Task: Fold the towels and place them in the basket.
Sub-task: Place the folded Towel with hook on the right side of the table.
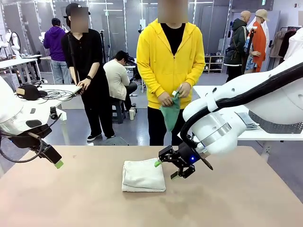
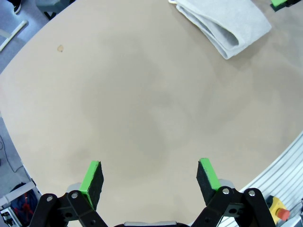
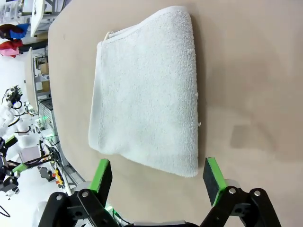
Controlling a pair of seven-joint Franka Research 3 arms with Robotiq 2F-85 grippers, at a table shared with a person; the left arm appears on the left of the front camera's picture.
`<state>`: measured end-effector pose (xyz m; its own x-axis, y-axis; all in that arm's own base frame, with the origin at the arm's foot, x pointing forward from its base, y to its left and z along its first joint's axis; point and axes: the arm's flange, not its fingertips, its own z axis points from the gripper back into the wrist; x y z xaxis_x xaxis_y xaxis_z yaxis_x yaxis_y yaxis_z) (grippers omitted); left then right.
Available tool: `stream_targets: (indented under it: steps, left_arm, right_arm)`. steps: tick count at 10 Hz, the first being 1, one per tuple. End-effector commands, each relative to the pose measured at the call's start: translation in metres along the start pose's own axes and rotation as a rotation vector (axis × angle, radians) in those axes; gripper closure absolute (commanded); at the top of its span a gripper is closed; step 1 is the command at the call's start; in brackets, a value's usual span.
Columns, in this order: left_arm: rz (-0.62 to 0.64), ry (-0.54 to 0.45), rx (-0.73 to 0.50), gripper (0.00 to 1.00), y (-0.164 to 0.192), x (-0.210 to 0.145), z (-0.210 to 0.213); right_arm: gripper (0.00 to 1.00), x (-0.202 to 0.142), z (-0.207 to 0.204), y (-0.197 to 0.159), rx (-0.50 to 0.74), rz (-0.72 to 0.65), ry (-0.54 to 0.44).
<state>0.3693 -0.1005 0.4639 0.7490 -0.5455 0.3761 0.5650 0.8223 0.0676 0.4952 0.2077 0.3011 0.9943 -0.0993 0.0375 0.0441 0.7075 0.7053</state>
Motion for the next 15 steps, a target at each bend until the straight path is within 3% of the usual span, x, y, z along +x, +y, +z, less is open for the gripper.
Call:
stream_targets:
  steps: [1, 13, 14, 15]
  left_arm:
    - [0.003, 0.004, 0.013, 0.00, -0.001, 0.001, 0.000]
    - [0.003, 0.004, 0.013, 0.00, -0.001, 0.001, 0.000]
    - [0.003, 0.004, 0.013, 0.00, -0.001, 0.001, 0.000]
    - [0.003, 0.004, 0.013, 0.00, -0.001, 0.001, 0.000]
  right_arm:
    - [0.02, 0.009, -0.014, -0.005, 0.033, 0.021, -0.020]
    - [0.02, 0.037, -0.060, 0.001, 0.087, 0.030, 0.013]
    - [0.42, 0.037, -0.060, 0.003, 0.089, 0.037, 0.008]
    - [0.62, 0.036, -0.061, 0.002, 0.078, 0.033, 0.006]
